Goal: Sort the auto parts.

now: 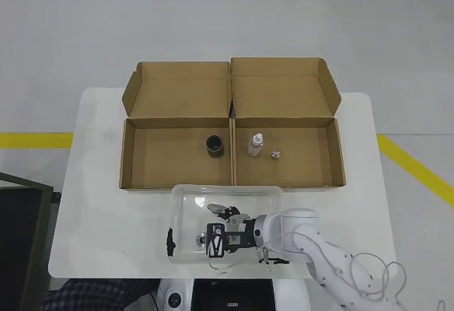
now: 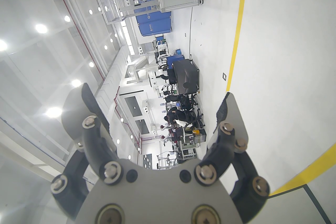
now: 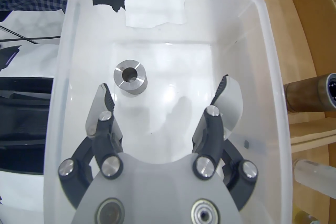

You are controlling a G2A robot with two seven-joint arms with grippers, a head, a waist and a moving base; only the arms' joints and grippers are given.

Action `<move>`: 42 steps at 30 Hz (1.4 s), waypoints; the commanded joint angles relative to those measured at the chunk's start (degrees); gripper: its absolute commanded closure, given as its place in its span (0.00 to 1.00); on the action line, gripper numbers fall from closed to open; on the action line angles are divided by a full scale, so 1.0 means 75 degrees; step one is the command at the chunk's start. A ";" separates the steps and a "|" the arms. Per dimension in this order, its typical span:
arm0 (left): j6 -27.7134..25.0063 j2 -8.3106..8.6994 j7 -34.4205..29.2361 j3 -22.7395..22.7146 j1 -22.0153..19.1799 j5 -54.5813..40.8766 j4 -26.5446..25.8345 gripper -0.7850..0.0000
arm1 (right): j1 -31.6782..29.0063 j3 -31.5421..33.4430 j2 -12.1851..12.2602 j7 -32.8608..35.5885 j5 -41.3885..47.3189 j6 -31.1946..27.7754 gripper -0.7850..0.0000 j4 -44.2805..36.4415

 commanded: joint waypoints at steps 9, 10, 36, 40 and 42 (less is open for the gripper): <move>0.0000 0.0000 0.0000 0.0000 0.0000 0.0000 0.0000 0.00 | 0.0228 -0.0499 -0.0087 -0.0120 -0.0290 0.0143 0.24 0.0272; 0.0000 0.0000 0.0000 0.0000 0.0000 0.0000 0.0000 0.00 | 0.0247 -0.0547 -0.0095 -0.0119 -0.0322 0.0149 0.24 0.0284; 0.0000 0.0000 0.0000 0.0000 0.0000 0.0000 0.0000 0.00 | 0.0543 -0.1056 -0.0227 0.0025 -0.0411 0.0302 1.00 0.0646; 0.0000 0.0000 0.0000 0.0000 0.0000 0.0000 0.0000 0.00 | 0.0517 -0.0975 -0.0216 -0.0052 -0.0167 0.0251 1.00 0.0548; 0.0000 0.0000 0.0000 0.0000 0.0000 0.0000 0.0000 0.00 | 0.0493 -0.0897 -0.0199 -0.0105 -0.0041 0.0221 1.00 0.0461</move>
